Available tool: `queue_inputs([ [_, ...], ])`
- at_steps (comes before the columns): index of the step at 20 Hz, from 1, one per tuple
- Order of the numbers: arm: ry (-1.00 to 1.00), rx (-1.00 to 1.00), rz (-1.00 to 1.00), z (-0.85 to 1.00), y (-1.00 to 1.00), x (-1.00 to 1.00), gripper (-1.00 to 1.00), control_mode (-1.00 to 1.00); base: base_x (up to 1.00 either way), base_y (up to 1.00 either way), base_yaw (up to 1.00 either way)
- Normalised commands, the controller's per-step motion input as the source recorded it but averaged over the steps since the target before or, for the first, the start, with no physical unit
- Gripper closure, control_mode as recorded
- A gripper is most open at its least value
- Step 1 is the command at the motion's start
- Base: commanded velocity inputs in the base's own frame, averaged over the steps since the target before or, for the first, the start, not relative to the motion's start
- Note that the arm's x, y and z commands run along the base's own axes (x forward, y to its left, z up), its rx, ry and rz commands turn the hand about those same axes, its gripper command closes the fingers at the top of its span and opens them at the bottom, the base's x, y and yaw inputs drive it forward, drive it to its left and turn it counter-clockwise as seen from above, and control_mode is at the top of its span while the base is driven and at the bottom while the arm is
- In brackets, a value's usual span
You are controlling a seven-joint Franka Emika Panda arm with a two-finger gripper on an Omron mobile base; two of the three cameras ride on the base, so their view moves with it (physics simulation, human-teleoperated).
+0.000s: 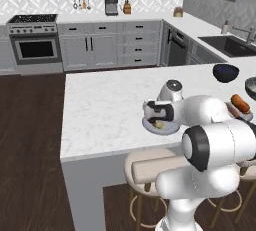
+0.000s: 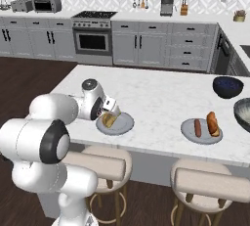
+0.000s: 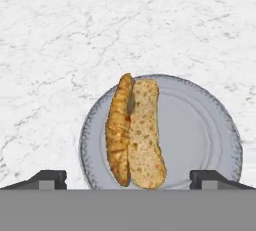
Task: Place one bun and one sausage from the bowl on each plate.
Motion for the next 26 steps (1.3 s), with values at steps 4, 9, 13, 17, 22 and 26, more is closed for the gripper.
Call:
queue_inputs([
  [4, 0.03, 0.00, 0.04, 0.87, -0.01, -0.99, -1.00, -1.00, 0.00, 0.00, 0.00],
  [9, 0.10, -0.01, 0.12, 0.83, 0.08, -0.79, -1.00, -1.00, 0.00, 0.00, 0.00],
  [13, 0.14, -0.02, 0.02, 0.80, 0.06, -0.54, -1.00, -1.00, 0.00, 0.00, 0.00],
  [17, 0.01, 0.00, -0.05, 0.36, -0.01, -0.82, -1.00, -1.00, 0.00, 0.00, 0.00],
  [22, -0.01, -0.02, 0.00, 0.08, -0.03, -0.67, -1.00, -1.00, 0.00, 0.00, 0.00],
  [26, 0.00, -0.02, 0.00, 0.00, 0.01, -0.11, -1.00, -1.00, 0.00, 0.00, 0.00],
])
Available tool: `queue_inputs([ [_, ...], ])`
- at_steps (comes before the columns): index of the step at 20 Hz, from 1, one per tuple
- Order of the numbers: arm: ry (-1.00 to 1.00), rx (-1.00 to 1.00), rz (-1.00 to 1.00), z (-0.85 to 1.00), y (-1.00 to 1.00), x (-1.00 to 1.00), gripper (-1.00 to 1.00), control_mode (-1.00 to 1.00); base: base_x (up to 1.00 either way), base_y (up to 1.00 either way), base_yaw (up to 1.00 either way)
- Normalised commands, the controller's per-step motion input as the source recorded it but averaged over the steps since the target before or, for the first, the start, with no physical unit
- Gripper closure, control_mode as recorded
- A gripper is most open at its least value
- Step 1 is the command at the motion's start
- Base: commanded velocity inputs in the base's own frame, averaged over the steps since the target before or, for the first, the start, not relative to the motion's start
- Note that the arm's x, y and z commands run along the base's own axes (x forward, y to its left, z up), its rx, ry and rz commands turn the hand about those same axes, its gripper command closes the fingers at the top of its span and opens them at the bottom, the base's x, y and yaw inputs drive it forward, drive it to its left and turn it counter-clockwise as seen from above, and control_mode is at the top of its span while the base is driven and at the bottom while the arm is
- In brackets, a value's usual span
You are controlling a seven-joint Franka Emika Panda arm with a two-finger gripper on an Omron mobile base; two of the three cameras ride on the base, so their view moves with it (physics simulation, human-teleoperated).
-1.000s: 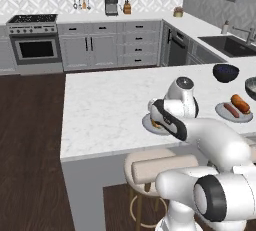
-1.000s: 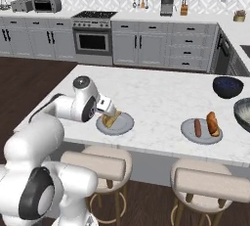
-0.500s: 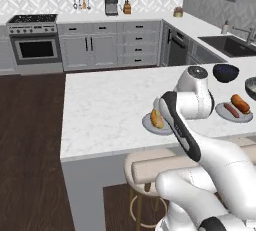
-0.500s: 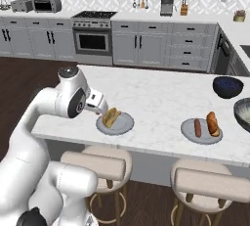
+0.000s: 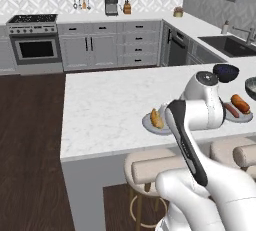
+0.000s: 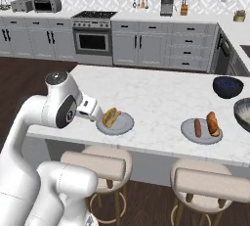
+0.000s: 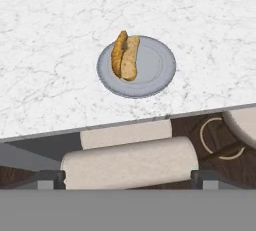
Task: Place one bun and one sausage from the bowl on each plate.
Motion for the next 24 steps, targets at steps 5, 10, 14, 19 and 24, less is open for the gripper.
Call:
queue_inputs([
  [5, 0.00, 0.00, 0.00, 0.00, 0.00, 0.00, -1.00, 1.00, -0.15, -0.20, 0.00],
  [10, 0.00, 0.00, 0.00, 0.00, 0.00, 0.00, -1.00, 1.00, -0.37, -0.97, 0.00],
  [14, 0.00, 0.00, 0.00, 0.00, 0.00, 0.00, -1.00, 1.00, -0.04, -1.00, -0.01],
  [19, 0.00, 0.00, 0.00, 0.00, 0.00, 0.00, -1.00, 1.00, 0.01, -1.00, -0.04],
  [24, 0.00, 0.00, 0.00, 0.00, 0.00, 0.00, -1.00, 1.00, 0.02, -1.00, -0.04],
])
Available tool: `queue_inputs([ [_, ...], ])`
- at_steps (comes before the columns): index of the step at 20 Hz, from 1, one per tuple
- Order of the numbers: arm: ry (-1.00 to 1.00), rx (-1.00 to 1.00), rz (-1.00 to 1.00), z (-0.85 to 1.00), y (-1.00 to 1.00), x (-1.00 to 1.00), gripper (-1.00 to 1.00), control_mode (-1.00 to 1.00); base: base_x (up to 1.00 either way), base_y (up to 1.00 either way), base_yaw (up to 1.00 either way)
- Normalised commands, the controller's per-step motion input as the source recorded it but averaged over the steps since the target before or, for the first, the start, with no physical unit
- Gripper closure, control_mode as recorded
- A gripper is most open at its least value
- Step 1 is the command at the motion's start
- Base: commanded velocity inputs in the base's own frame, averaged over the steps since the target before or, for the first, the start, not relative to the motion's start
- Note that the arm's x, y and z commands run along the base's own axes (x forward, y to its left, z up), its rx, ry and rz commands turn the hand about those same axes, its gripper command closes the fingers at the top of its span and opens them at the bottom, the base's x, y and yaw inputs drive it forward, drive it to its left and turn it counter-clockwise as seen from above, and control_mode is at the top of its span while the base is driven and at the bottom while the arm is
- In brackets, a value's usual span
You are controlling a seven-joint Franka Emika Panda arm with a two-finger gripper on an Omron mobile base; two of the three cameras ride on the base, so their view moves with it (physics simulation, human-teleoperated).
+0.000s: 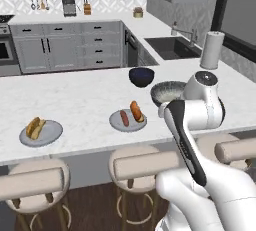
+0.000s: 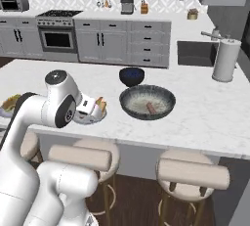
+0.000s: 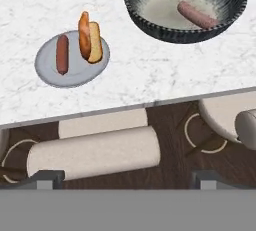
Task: Place one bun and one sausage from the bowl on each plate.
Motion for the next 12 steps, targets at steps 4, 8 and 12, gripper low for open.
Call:
queue_inputs([
  [4, 0.00, 0.00, 0.00, 0.00, 0.00, 0.00, -1.00, 1.00, 0.01, -1.00, -0.01],
  [8, 0.00, 0.00, 0.00, 0.00, 0.00, 0.00, -1.00, 1.00, 0.22, -0.77, -0.02],
  [12, 0.00, 0.00, 0.00, 0.00, 0.00, 0.00, -1.00, 1.00, 0.62, -0.05, 0.00],
])
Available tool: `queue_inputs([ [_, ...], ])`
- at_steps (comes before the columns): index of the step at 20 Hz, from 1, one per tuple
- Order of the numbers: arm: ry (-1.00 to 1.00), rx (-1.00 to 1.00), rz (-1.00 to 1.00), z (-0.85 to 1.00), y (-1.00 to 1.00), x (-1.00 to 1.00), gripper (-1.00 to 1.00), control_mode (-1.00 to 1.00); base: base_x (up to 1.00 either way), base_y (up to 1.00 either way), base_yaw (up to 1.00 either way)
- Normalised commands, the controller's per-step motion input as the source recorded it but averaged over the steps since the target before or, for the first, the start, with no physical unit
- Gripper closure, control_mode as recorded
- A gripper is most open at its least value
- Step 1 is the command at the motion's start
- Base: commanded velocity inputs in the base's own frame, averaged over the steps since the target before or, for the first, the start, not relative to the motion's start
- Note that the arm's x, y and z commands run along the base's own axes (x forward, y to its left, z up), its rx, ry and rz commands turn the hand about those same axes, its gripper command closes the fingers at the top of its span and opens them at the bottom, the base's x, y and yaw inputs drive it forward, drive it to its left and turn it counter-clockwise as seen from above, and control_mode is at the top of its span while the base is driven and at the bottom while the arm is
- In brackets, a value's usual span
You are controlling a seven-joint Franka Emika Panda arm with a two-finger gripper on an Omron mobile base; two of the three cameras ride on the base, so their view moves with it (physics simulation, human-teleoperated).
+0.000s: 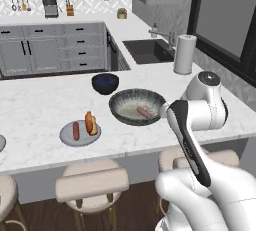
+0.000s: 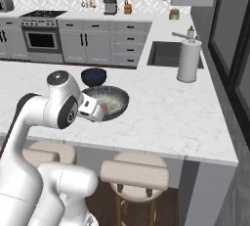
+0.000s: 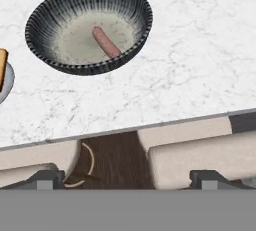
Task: Place one bun and one sausage from the bowl on each plate.
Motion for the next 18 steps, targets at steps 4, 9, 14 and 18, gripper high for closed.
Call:
queue_inputs([
  [4, 0.00, 0.00, 0.00, 0.00, 0.00, 0.00, -1.00, 1.00, 0.63, 0.00, 0.00],
  [9, 0.00, 0.00, 0.04, -0.09, 0.17, 0.74, -1.00, -1.00, 0.10, 0.00, 0.00],
  [14, 0.09, 0.00, 0.20, -0.56, 0.22, 1.00, -1.00, -1.00, 0.00, 0.00, 0.00],
  [18, 0.14, 0.00, 0.16, -0.68, 0.18, 1.00, -1.00, -1.00, 0.00, 0.00, 0.00],
])
